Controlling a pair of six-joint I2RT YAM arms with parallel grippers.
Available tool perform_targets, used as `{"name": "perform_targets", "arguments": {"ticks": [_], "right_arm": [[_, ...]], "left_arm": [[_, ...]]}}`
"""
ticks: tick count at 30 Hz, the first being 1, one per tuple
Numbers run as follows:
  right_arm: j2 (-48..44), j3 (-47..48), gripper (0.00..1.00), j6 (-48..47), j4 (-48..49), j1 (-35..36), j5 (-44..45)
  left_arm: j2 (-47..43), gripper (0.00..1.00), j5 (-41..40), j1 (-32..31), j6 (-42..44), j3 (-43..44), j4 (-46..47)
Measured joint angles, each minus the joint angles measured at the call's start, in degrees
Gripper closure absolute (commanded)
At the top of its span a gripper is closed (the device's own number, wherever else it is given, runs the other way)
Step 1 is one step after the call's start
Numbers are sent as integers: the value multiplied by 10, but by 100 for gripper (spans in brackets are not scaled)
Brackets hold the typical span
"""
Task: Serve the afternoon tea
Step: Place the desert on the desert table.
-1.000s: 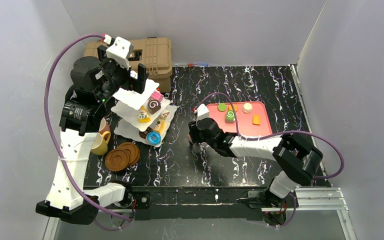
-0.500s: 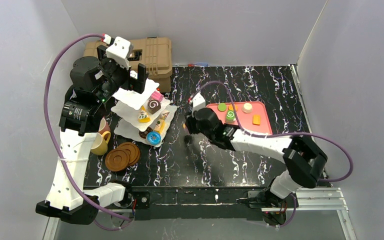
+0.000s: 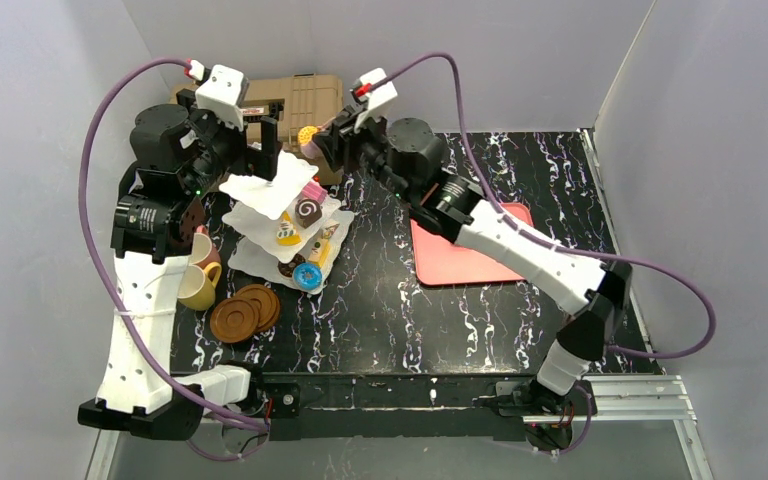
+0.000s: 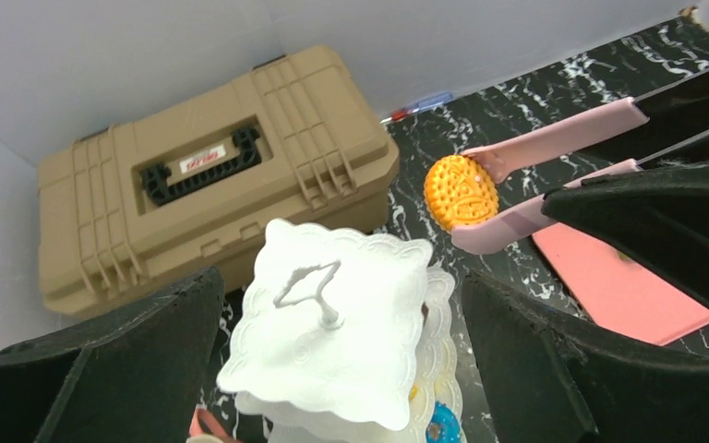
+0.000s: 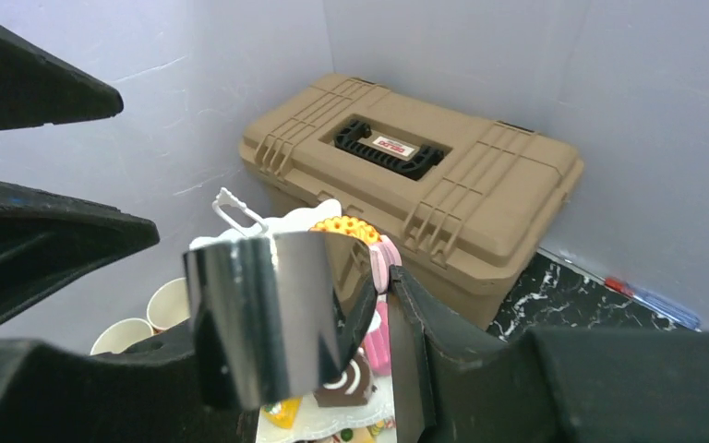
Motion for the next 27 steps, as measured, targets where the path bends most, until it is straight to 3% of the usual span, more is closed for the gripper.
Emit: {"name": "perform_targets", "arguments": {"ticks": [14, 27], "right_arm": [[161, 106, 71, 5, -62, 0, -54], [167, 124, 45, 17, -63, 0, -61]], "left_arm": [[7, 1, 35, 91, -30, -2, -33], [-1, 1, 61, 102, -30, -36, -33]]}}
